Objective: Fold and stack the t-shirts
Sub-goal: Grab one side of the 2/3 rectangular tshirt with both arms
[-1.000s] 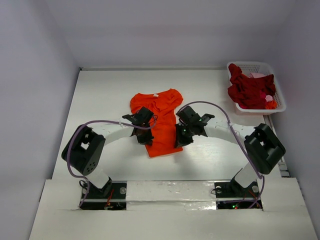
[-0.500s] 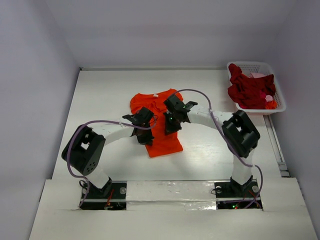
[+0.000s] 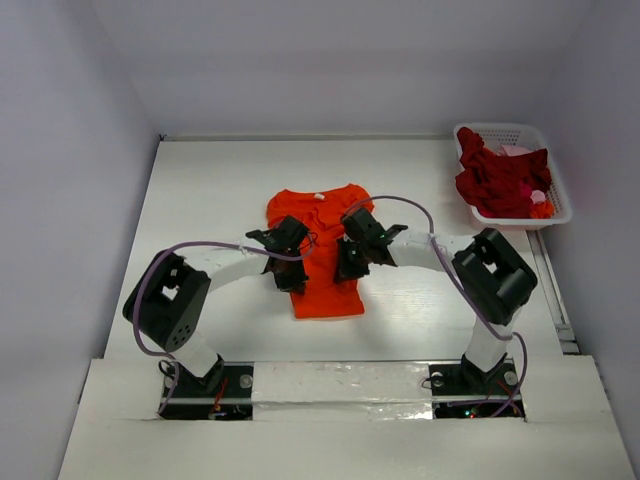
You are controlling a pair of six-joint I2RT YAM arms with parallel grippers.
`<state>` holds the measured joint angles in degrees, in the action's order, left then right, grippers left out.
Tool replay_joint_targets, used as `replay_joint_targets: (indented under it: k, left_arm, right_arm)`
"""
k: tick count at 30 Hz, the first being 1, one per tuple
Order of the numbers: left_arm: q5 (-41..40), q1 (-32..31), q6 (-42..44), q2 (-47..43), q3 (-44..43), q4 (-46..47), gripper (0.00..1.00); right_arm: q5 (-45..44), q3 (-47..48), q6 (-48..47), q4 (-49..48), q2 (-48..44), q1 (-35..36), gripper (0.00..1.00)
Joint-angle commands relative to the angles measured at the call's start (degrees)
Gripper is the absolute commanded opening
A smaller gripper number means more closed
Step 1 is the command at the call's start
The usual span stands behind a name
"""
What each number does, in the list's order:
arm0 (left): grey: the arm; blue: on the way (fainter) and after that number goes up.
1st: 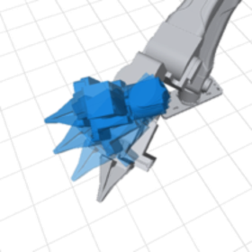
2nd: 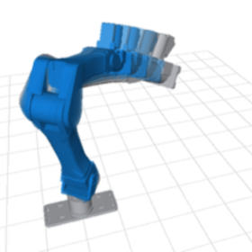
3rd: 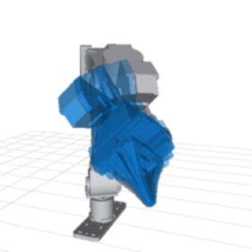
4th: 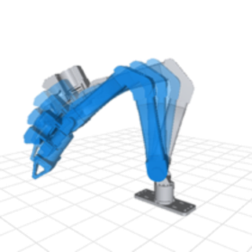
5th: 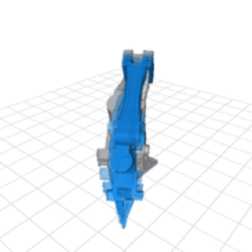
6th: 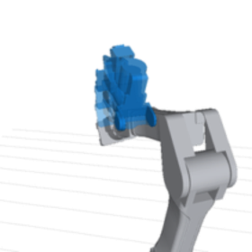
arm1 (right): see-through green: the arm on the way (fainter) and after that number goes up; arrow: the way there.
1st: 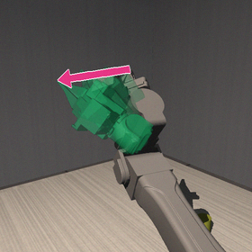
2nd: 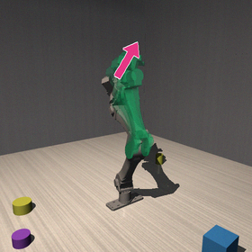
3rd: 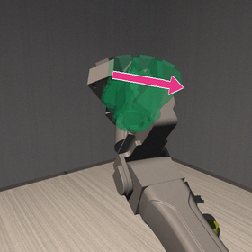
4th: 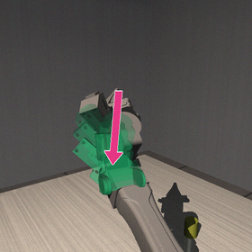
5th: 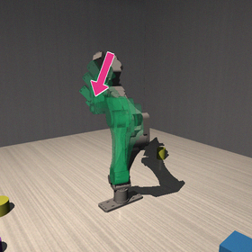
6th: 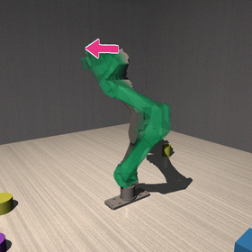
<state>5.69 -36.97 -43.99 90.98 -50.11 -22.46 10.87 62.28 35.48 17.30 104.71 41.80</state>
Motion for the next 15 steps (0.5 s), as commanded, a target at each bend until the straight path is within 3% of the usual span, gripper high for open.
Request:
replay_joint_targets:
  k: [1,15]
  left_arm:
    - [-1.12,-0.29,0.39,-1.86,1.33,-4.17,0.00]
    - [-0.77,-0.29,0.04,-5.20,3.17,-5.40,0.00]
  right_arm:
    - [-1.38,-6.46,0.46,3.19,-0.02,0.74,0.00]
    - [-1.12,-7.88,0.99,5.99,-6.97,0.74,0.00]
